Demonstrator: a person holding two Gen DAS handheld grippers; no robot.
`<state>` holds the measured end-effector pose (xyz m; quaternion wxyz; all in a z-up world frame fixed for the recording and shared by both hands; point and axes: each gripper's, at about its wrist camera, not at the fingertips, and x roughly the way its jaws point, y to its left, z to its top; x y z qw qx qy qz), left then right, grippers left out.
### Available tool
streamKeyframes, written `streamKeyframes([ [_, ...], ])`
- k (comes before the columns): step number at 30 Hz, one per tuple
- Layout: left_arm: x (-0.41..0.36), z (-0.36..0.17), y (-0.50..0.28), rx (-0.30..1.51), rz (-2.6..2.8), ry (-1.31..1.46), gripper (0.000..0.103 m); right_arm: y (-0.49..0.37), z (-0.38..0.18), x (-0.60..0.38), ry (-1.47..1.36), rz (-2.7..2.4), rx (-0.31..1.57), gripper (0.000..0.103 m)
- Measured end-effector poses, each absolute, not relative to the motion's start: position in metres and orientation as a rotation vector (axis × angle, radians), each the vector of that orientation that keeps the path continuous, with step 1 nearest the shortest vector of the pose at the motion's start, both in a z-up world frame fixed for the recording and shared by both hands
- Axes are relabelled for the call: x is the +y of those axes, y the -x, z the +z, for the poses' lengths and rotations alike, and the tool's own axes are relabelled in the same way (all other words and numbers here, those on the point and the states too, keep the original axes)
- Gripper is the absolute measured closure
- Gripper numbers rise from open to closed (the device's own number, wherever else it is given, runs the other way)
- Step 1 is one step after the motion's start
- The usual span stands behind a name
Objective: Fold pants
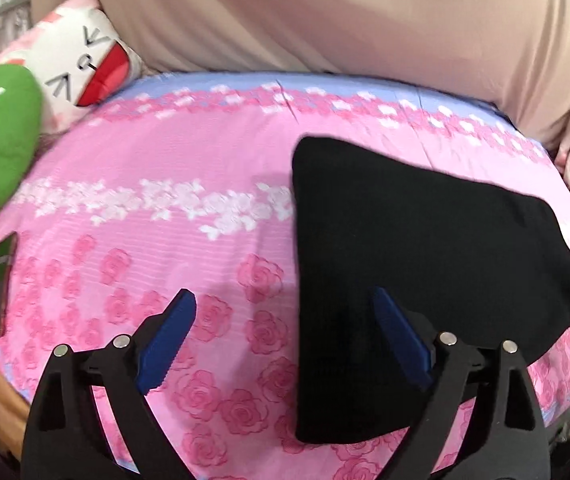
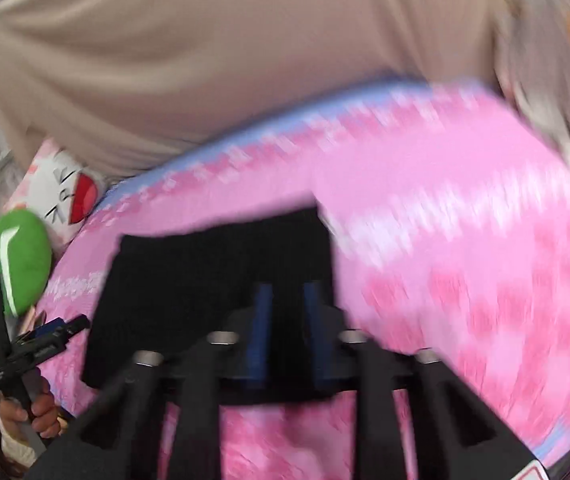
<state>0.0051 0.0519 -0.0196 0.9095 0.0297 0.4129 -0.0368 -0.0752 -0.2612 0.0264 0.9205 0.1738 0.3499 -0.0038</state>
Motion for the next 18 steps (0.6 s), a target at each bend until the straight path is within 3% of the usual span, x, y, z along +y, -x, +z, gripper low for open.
streamKeyframes([
  [3,0.041,-0.010,-0.003,0.805,-0.065,-0.103,0.013,0.036,0.048,-0.226,-0.246,0.131,0.704,0.097],
  [7,0.022,-0.018,-0.010,0.831,-0.094,-0.134,0.013,-0.043,0.007,-0.212,-0.174,0.114,0.877,0.097],
  [8,0.022,-0.020,-0.011,0.838,-0.089,-0.144,0.013,-0.065,-0.017,-0.216,-0.137,0.035,0.962,0.103],
  [12,0.038,-0.027,-0.008,0.867,-0.064,-0.129,0.013,-0.055,-0.011,-0.236,-0.320,0.070,0.923,0.102],
  [15,0.061,-0.029,-0.006,0.901,-0.105,-0.041,0.009,-0.010,0.016,-0.241,-0.305,0.051,0.814,0.073],
  [17,0.072,-0.035,-0.008,0.946,-0.172,0.051,0.006,0.019,0.017,-0.256,-0.330,0.020,0.794,0.041],
  [18,0.074,-0.039,-0.009,0.964,-0.193,0.074,0.006,0.029,0.015,-0.264,-0.336,0.006,0.800,0.038],
])
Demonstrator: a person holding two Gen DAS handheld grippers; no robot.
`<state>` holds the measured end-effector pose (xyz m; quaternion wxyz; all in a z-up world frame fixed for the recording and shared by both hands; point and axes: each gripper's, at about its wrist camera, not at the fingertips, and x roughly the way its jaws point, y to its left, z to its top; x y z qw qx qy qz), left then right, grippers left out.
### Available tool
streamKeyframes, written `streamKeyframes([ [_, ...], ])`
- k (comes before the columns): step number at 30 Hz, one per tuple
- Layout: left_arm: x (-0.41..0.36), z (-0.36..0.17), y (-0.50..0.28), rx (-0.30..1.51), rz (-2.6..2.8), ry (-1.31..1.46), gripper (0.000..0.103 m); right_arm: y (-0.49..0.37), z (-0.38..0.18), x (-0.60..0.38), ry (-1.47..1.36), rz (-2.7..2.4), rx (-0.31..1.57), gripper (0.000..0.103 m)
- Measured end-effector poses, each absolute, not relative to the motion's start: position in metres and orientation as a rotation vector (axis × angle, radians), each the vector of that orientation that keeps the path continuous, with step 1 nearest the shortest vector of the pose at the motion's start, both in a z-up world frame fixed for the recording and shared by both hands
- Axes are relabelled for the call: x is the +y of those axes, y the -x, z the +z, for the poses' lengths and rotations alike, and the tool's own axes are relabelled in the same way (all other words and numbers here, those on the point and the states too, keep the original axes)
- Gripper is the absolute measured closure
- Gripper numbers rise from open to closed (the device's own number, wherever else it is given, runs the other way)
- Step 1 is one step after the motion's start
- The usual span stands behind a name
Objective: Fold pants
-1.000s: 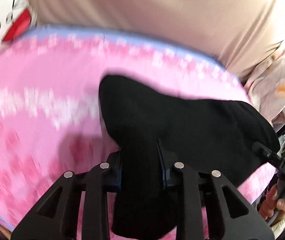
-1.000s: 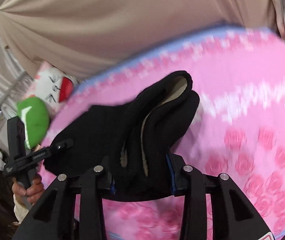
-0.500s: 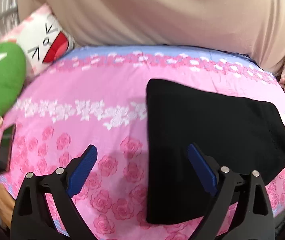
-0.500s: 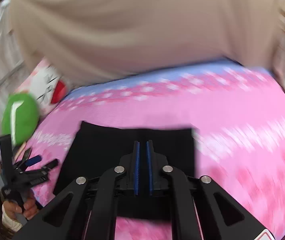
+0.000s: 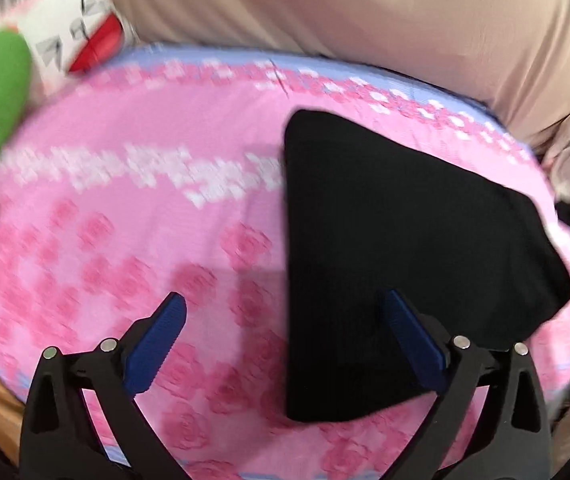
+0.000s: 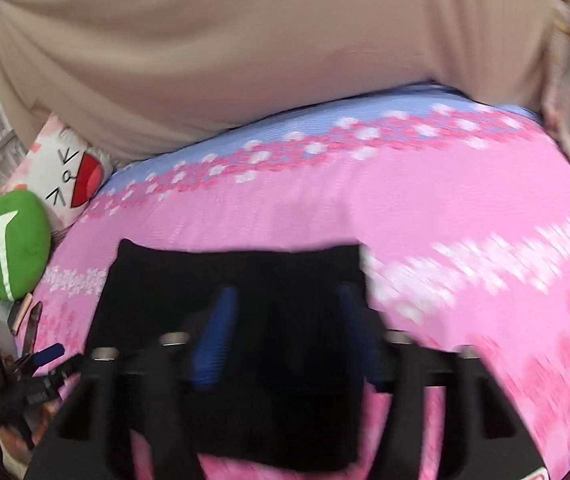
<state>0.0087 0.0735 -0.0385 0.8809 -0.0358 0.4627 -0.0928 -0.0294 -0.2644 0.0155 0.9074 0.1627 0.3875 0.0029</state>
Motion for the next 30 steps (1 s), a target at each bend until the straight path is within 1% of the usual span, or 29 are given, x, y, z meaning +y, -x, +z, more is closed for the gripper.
streamKeyframes([
  [4,0.064,-0.065,-0.025,1.071,-0.342,0.194,0.006,0.053,-0.016,-0.280,-0.471,0.063,0.887,0.028],
  [5,0.060,-0.068,-0.029,1.077,-0.371,0.205,0.005,0.053,-0.029,-0.284,-0.526,0.092,0.908,0.027],
  [6,0.054,-0.068,-0.030,1.053,-0.366,0.183,0.011,0.050,-0.040,-0.282,-0.549,0.108,0.934,0.027],
  [7,0.047,-0.067,-0.033,1.038,-0.394,0.160,0.019,0.045,-0.050,-0.276,-0.544,0.126,0.948,0.026],
  [8,0.043,-0.067,-0.036,1.032,-0.397,0.153,0.027,0.045,-0.053,-0.271,-0.516,0.110,0.940,0.034],
  [9,0.040,-0.064,-0.040,1.024,-0.400,0.151,0.043,0.043,-0.056,-0.266,-0.481,0.090,0.932,0.040],
  [10,0.036,-0.057,-0.044,1.009,-0.402,0.130,0.049,0.042,-0.052,-0.259,-0.471,0.096,0.907,0.056],
  [11,0.032,-0.048,-0.048,0.977,-0.392,0.097,0.061,0.044,-0.045,-0.257,-0.479,0.108,0.890,0.066],
  [12,0.030,-0.037,-0.050,0.940,-0.388,0.074,0.074,0.048,-0.033,-0.254,-0.483,0.119,0.858,0.067],
  [13,0.028,-0.023,-0.051,0.889,-0.377,0.045,0.077,0.051,-0.026,-0.252,-0.477,0.118,0.835,0.068],
  [15,0.025,-0.012,-0.053,0.858,-0.378,0.004,0.075,0.062,-0.012,-0.246,-0.440,0.120,0.794,0.068],
  [16,0.023,-0.016,-0.056,0.878,-0.365,-0.027,0.072,0.064,-0.013,-0.244,-0.430,0.121,0.797,0.065],
  [17,0.022,-0.027,-0.058,0.907,-0.343,-0.043,0.066,0.064,-0.023,-0.249,-0.410,0.111,0.830,0.061],
  [18,0.023,-0.038,-0.058,0.936,-0.326,-0.061,0.050,0.063,-0.035,-0.252,-0.399,0.079,0.865,0.057],
  [19,0.028,-0.047,-0.053,0.947,-0.304,-0.065,0.040,0.068,-0.048,-0.261,-0.410,0.031,0.899,0.046],
  [20,0.034,-0.048,-0.045,0.930,-0.274,-0.067,0.023,0.076,-0.053,-0.272,-0.490,0.048,0.883,0.046],
  [21,0.041,-0.046,-0.037,0.914,-0.243,-0.078,0.017,0.082,-0.050,-0.281,-0.555,0.054,0.869,0.046],
  [22,0.046,-0.042,-0.031,0.903,-0.230,-0.077,0.016,0.088,-0.043,-0.285,-0.567,0.034,0.848,0.047],
  [24,0.058,-0.033,-0.022,0.886,-0.182,-0.068,0.014,0.091,-0.010,-0.278,-0.436,-0.020,0.777,0.065],
  [25,0.061,-0.031,-0.020,0.880,-0.147,-0.071,0.014,0.087,0.006,-0.270,-0.365,-0.028,0.759,0.078],
  [27,0.067,-0.023,-0.019,0.863,-0.068,-0.080,0.012,0.070,0.036,-0.249,-0.268,0.007,0.715,0.082],
  [28,0.070,-0.020,-0.018,0.852,-0.050,-0.074,0.011,0.060,0.045,-0.237,-0.233,0.044,0.699,0.087],
  [30,0.075,-0.016,-0.020,0.847,-0.041,-0.054,0.010,0.028,0.049,-0.214,-0.150,0.089,0.712,0.089],
])
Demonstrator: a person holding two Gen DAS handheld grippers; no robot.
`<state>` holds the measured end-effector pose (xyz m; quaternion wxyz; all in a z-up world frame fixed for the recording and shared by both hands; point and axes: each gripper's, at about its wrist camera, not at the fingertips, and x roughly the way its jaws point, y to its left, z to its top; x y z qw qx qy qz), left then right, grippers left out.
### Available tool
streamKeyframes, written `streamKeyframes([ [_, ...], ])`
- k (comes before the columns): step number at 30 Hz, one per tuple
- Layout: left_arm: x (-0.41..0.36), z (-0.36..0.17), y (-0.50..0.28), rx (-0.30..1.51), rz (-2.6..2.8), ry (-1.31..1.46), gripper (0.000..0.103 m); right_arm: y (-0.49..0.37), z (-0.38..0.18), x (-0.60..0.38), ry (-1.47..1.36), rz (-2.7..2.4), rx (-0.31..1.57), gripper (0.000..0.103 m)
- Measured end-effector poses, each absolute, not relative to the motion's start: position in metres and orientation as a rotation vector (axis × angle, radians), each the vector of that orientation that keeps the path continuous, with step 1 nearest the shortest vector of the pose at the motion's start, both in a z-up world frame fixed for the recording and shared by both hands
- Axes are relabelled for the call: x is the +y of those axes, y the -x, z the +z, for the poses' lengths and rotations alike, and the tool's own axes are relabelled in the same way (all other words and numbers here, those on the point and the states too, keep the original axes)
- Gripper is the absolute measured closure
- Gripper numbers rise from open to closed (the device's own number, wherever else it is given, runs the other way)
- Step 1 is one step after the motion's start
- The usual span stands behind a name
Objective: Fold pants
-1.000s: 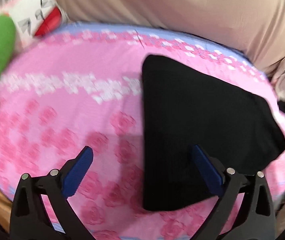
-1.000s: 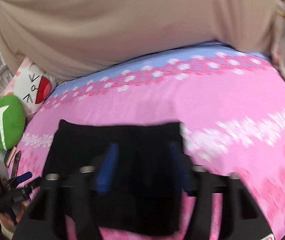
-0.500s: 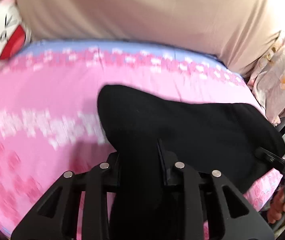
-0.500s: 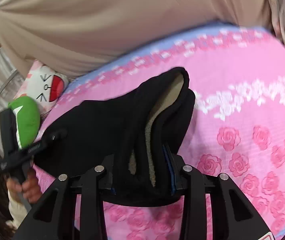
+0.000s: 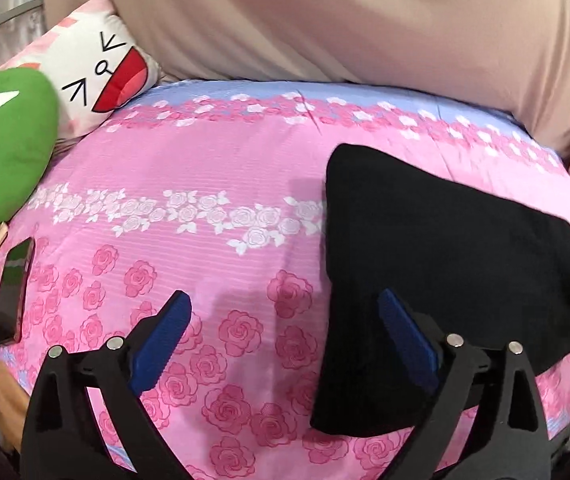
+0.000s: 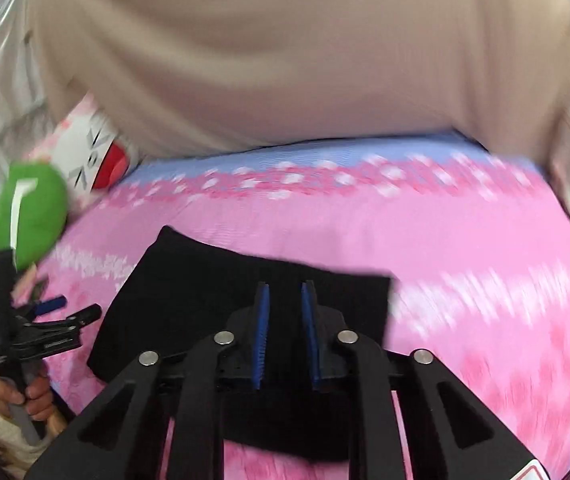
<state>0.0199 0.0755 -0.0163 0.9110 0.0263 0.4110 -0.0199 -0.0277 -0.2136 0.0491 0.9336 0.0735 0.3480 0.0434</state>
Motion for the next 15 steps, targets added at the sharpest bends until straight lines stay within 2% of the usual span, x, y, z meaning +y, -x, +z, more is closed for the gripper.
streamKeyframes([
  [3,0.078,-0.018,-0.017,0.853,-0.022,-0.063,0.010,-0.035,0.002,-0.217,-0.105,0.013,0.879,0.089],
  [4,0.081,-0.020,-0.015,0.855,-0.002,-0.073,0.009,-0.048,-0.017,-0.223,-0.086,-0.039,0.945,0.094],
  [5,0.084,-0.023,-0.015,0.863,0.007,-0.076,0.009,-0.056,-0.031,-0.230,-0.106,-0.048,0.958,0.094],
  [8,0.093,-0.028,-0.012,0.879,0.005,-0.070,0.009,-0.050,0.006,-0.217,-0.201,-0.036,0.904,0.090],
  [11,0.095,-0.029,-0.011,0.874,-0.003,-0.062,0.009,-0.051,0.041,-0.160,-0.165,0.174,0.848,0.089],
  [15,0.090,-0.030,-0.010,0.878,-0.035,-0.065,0.009,-0.091,0.030,-0.079,-0.089,0.395,0.918,0.089],
])
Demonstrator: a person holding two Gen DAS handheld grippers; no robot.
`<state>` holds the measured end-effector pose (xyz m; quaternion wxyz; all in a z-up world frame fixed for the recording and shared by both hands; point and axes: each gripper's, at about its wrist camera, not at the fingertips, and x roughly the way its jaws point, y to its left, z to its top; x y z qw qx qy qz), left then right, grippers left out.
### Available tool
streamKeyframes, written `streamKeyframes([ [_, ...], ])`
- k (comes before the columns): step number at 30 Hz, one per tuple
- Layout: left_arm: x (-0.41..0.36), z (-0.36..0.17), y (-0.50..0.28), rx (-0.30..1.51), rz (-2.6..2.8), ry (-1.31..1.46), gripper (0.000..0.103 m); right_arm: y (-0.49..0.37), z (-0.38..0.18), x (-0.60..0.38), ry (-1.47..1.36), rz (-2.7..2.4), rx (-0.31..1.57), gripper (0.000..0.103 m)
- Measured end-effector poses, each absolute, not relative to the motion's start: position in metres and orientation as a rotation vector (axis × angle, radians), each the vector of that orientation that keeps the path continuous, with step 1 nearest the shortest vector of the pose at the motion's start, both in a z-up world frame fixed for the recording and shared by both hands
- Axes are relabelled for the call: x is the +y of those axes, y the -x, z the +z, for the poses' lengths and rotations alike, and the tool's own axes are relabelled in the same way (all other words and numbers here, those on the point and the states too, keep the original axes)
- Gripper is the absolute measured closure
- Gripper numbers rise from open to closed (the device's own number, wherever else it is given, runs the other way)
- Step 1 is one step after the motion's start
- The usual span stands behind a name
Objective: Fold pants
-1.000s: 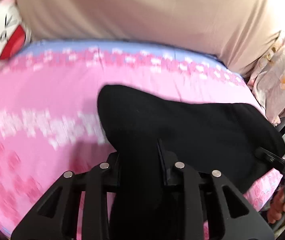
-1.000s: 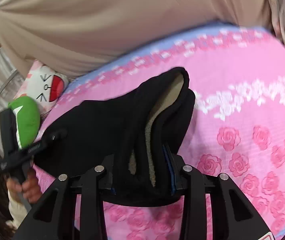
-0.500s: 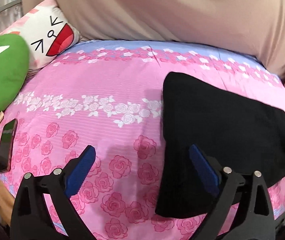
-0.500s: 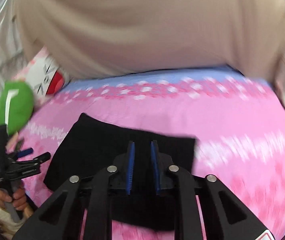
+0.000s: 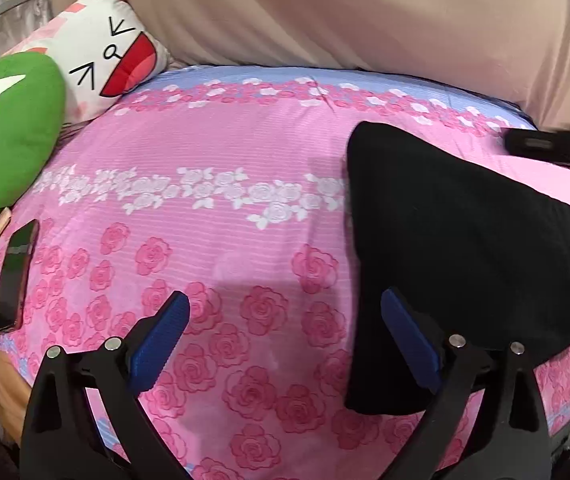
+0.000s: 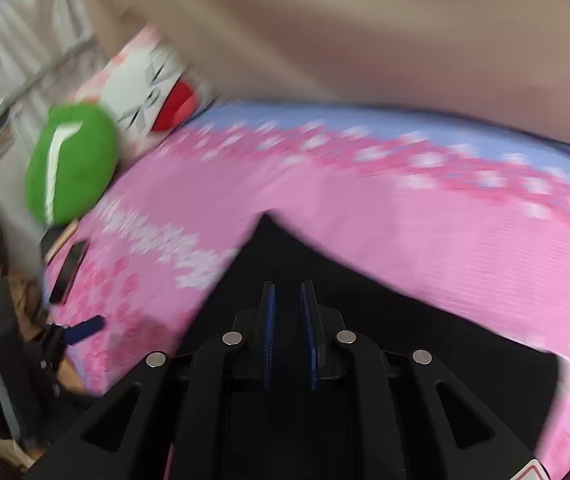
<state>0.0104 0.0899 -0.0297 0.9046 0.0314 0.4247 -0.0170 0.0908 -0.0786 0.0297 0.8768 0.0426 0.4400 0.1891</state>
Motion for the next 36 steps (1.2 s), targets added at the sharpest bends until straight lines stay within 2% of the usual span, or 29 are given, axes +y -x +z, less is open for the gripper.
streamKeyframes([
  [3,0.089,-0.032,-0.006,0.878,-0.042,-0.077,0.007,-0.133,-0.015,-0.041,-0.035,0.414,1.032,0.089],
  [4,0.090,-0.034,-0.004,0.882,-0.044,-0.081,0.007,-0.146,-0.033,-0.031,-0.026,0.406,1.078,0.094],
  [5,0.092,-0.034,-0.002,0.882,-0.043,-0.085,0.007,-0.149,-0.040,-0.024,-0.013,0.405,1.046,0.095],
  [8,0.098,-0.034,0.001,0.883,-0.040,-0.078,0.007,-0.141,-0.020,-0.020,-0.030,0.394,1.005,0.090],
  [10,0.102,-0.034,0.000,0.886,-0.042,-0.065,0.006,-0.139,-0.013,-0.025,-0.065,0.391,0.963,0.090],
  [13,0.101,-0.033,-0.005,0.895,-0.045,-0.052,0.006,-0.154,-0.035,-0.025,-0.043,0.381,1.006,0.093],
  [15,0.097,-0.030,-0.005,0.891,-0.057,-0.050,0.006,-0.146,-0.019,-0.033,-0.085,0.379,1.007,0.094],
  [20,0.081,-0.023,-0.001,0.870,-0.092,-0.053,0.005,-0.086,0.028,-0.105,-0.079,0.195,0.838,0.090],
  [25,0.051,-0.029,0.000,0.880,-0.135,-0.106,0.005,-0.012,-0.001,-0.202,-0.138,-0.035,0.880,0.090],
  [26,0.045,-0.033,0.000,0.887,-0.142,-0.116,0.005,-0.001,-0.015,-0.218,-0.144,-0.073,0.897,0.097],
  [29,0.024,-0.046,-0.002,0.923,-0.153,-0.160,0.005,0.023,-0.022,-0.251,-0.309,-0.015,0.872,0.100],
  [33,0.009,-0.047,0.003,0.927,-0.145,-0.184,0.005,0.054,0.014,-0.239,-0.224,-0.001,0.789,0.085],
  [34,0.008,-0.047,0.003,0.929,-0.141,-0.186,0.005,0.059,0.014,-0.235,-0.202,0.020,0.795,0.077],
  [36,0.006,-0.048,0.004,0.934,-0.128,-0.192,0.005,0.060,-0.011,-0.234,-0.160,0.016,0.864,0.075],
])
